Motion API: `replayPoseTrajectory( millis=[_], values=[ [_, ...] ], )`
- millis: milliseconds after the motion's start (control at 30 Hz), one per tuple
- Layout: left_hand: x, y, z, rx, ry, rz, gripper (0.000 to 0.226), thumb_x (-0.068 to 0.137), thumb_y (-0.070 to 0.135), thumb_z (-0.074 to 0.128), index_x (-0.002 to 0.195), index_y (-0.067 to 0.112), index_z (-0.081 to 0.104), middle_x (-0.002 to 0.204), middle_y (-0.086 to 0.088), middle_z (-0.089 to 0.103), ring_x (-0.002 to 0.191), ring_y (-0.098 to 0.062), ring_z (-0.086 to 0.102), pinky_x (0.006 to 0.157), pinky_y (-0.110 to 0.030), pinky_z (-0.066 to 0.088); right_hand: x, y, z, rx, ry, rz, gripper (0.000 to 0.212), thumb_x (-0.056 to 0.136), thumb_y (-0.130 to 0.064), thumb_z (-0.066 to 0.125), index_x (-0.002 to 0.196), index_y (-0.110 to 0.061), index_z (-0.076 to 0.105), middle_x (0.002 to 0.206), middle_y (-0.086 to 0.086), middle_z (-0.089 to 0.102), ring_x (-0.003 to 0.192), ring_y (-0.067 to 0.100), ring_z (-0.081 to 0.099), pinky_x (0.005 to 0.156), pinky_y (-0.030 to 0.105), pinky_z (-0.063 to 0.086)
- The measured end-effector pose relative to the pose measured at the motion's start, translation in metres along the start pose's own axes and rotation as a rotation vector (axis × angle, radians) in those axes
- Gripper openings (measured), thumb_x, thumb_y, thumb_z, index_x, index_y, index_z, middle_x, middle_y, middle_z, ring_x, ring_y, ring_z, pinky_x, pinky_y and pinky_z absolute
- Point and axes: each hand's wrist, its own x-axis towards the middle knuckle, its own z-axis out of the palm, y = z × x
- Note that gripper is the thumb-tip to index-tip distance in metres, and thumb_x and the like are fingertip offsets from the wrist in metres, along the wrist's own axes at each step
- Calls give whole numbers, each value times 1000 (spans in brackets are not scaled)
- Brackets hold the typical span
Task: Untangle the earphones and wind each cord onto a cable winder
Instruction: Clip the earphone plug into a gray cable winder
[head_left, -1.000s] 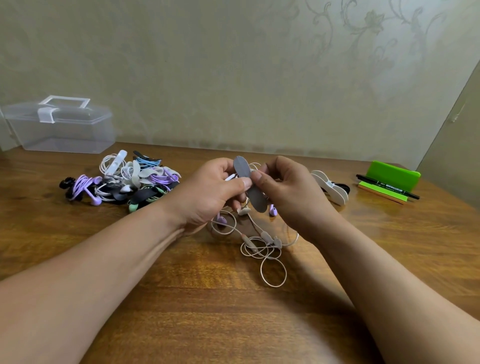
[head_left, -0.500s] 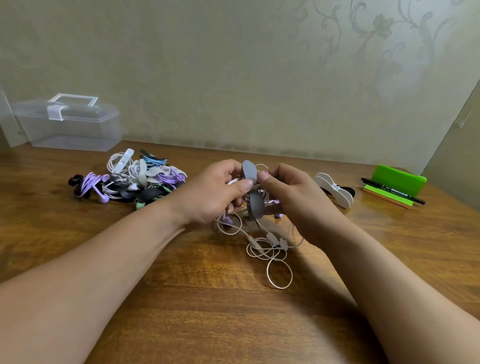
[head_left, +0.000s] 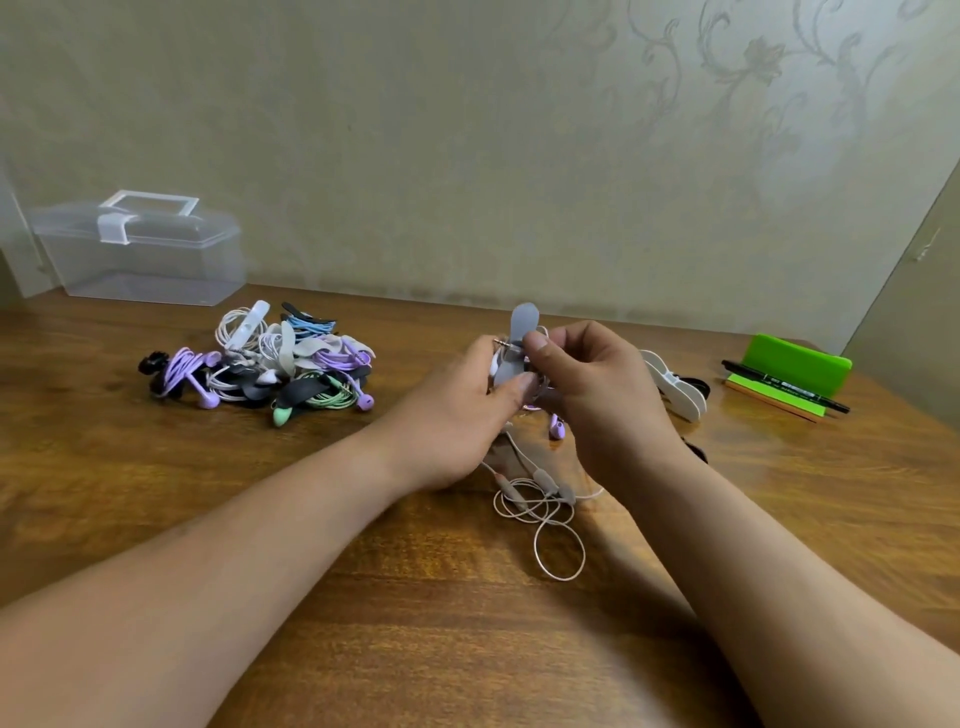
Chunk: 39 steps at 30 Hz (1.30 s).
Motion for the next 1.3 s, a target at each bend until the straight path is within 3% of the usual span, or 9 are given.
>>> replayPoseTrajectory(
  millis=[167, 333, 467, 567, 633, 733, 867, 1133, 1300],
  values=[
    [-1, 4, -11, -6, 7, -96, 25, 107, 45, 44, 130, 36, 49, 111, 3, 66, 98, -19, 66, 86, -52, 59, -3, -7, -2, 72, -91, 23, 12, 99, -22, 71, 97, -10, 73, 93, 11, 77, 91, 31, 74, 82, 41, 60],
    [2, 2, -43, 68, 232, -89, 18, 105, 33, 46, 118, 22, 51, 89, 0, 60, 83, -24, 61, 66, -34, 46, -7, -3, -2, -203, -57, -27, 15, 100, -35, 68, 99, -22, 76, 93, 1, 77, 94, 24, 73, 79, 39, 59],
    [11, -11, -92, 187, 376, -169, 26, 105, 28, 45, 128, 15, 46, 108, -1, 57, 81, -18, 53, 61, -33, 34, -8, -8, -1, -256, -80, -32, 21, 102, -35, 65, 94, -18, 76, 86, 3, 76, 82, 20, 71, 63, 27, 52],
    [5, -43, -117, 348, 366, -274, 29, 105, 30, 47, 125, 11, 40, 100, -2, 56, 79, -21, 53, 58, -34, 32, -9, -11, 1, -274, -105, -53, 22, 102, -35, 64, 92, -20, 76, 84, 1, 76, 74, 15, 69, 53, 17, 47],
    [1, -69, -127, 485, 331, -358, 28, 103, 33, 46, 121, 13, 44, 103, -9, 60, 88, -27, 56, 66, -38, 42, -11, -11, 2, -291, -130, -58, 22, 103, -35, 63, 92, -21, 76, 83, -1, 77, 71, 11, 69, 51, 15, 45],
    [0, -94, -135, 700, 312, -421, 40, 103, 39, 44, 133, 15, 55, 135, -14, 53, 128, -35, 45, 104, -47, 41, -12, -12, 3, -301, -162, -50, 23, 103, -37, 61, 92, -23, 76, 82, -5, 77, 68, 6, 68, 50, 13, 45],
    [0, -101, -138, 667, 357, -429, 47, 105, 46, 40, 143, 22, 56, 145, -14, 48, 139, -36, 37, 113, -47, 34, -12, -13, 0, -300, -184, -48, 24, 104, -36, 59, 94, -22, 76, 82, -6, 77, 68, 5, 68, 53, 14, 47],
    [-1, -83, -140, 510, 666, -268, 44, 99, 28, 41, 136, 16, 61, 138, -14, 54, 130, -36, 45, 110, -46, 40, 0, -11, -9, -259, -90, -68, 28, 105, -37, 61, 91, -18, 77, 83, 2, 77, 74, 19, 69, 66, 39, 55],
    [0, -41, -98, 377, 769, 102, 24, 99, 14, 51, 118, 12, 66, 111, -3, 61, 103, -21, 55, 91, -33, 44, 19, -17, -42, -217, 174, -115, 29, 106, -30, 57, 89, -12, 73, 85, 2, 72, 65, 11, 62, 60, 29, 49]
  ],
)
